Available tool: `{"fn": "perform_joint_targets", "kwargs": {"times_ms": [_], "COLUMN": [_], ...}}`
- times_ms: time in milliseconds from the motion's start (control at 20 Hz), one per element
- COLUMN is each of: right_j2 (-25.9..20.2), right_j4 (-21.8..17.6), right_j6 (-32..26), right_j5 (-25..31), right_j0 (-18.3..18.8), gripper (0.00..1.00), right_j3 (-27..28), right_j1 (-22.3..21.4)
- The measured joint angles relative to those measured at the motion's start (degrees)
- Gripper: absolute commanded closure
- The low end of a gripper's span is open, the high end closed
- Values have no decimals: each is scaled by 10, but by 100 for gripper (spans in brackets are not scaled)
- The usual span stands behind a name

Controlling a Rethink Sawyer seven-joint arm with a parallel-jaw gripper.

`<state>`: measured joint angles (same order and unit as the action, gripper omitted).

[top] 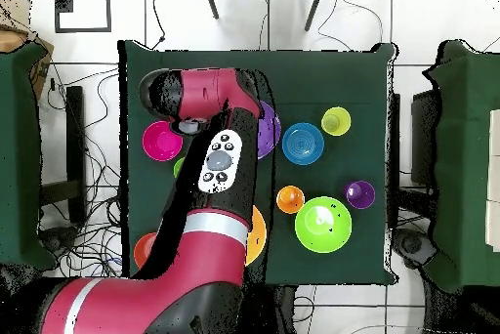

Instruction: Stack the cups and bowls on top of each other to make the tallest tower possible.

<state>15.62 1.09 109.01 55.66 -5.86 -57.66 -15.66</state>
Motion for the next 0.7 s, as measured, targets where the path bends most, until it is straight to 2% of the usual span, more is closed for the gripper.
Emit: {"fn": "perform_joint_targets", "kwargs": {"times_ms": [700], "right_j2": [5], "right_j4": [0], "right_j6": [0], "right_j5": [0], "right_j0": [-5], "gripper": [0], "right_j3": [0], "right_j1": [3]}}
